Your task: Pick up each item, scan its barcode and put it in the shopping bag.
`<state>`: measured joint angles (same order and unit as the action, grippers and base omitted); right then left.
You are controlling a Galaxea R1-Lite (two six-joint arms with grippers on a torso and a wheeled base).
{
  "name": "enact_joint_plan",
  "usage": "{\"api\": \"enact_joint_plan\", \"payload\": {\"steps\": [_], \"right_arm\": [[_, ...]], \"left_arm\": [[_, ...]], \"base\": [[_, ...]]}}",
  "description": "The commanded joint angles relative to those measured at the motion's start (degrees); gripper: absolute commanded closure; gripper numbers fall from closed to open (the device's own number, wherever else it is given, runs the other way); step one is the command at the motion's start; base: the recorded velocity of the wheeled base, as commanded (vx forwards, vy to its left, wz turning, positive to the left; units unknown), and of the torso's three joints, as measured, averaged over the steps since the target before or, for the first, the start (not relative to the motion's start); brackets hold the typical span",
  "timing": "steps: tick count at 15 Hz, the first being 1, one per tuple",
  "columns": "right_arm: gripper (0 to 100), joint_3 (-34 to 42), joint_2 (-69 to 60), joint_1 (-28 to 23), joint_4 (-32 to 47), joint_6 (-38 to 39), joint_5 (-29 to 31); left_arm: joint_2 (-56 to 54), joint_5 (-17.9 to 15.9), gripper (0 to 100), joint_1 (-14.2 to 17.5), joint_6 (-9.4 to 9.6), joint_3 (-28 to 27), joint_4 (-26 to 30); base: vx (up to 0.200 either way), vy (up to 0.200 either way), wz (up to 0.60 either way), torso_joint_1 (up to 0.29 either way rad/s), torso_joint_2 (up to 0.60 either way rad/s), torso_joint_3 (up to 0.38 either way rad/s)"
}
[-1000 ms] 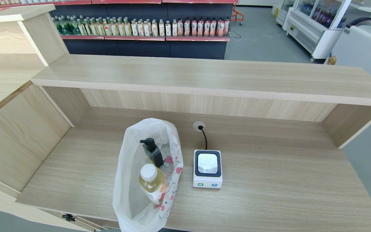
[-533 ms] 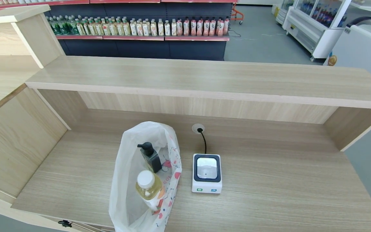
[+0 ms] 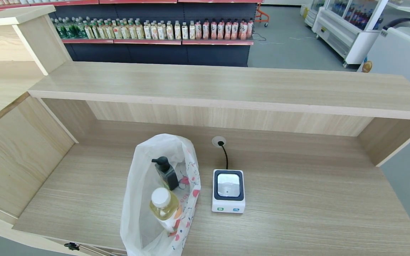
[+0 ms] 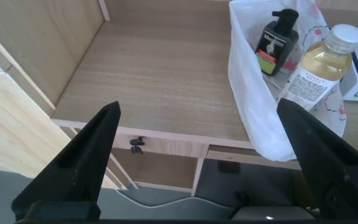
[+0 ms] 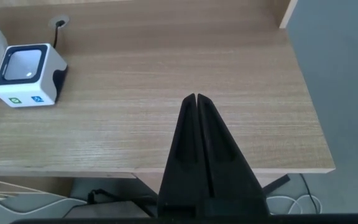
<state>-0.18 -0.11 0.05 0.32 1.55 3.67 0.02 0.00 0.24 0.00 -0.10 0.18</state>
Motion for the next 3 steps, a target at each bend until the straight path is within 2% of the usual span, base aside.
{"api": "enact_joint_plan", "payload": {"steps": [1,3], "right_arm": [[100,0.01,0.11,0.04,0.03,-0.14,0.02],[100,0.01,0.11,0.04,0.03,-0.32,0.02]], "left_arm": [[-0.02,0.00,0,0.02,0.00,0.01,-0.01],[-0.02,0.00,0,0.02,0.00,0.01,-0.01]], "base": [[0.000,0.000,0.00,0.000,0.00,0.000],[0.000,0.000,0.00,0.000,0.00,0.000]]}}
